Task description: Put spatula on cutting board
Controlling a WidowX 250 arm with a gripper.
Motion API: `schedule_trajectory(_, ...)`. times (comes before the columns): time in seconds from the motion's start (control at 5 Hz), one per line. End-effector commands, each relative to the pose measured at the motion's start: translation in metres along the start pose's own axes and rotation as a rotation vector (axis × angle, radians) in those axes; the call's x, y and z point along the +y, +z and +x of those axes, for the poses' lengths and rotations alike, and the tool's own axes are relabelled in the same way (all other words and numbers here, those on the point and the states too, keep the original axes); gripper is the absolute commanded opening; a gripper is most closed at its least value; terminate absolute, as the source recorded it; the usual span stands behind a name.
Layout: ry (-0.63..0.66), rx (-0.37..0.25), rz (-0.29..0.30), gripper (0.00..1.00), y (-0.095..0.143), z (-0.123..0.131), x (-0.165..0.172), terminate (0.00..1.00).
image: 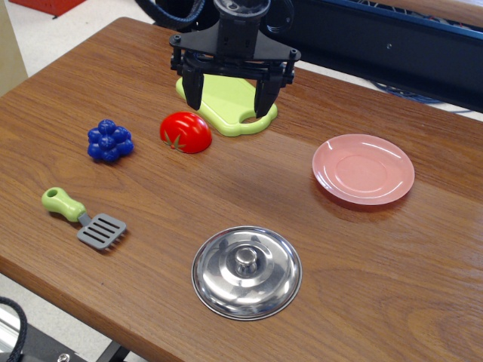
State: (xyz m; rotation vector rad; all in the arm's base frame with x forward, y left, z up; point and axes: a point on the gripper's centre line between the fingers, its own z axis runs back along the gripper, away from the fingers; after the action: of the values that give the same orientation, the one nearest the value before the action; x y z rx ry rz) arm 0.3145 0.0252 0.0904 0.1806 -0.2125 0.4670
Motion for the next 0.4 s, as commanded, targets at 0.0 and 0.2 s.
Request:
schedule_trajectory(0.0,0.0,0.0,0.0,1.0,0.0,0.0,0.0,0.0)
schedule_trajectory(0.2,0.171,0.048,0.055,1.0,0.006,0.003,0.02,0.0)
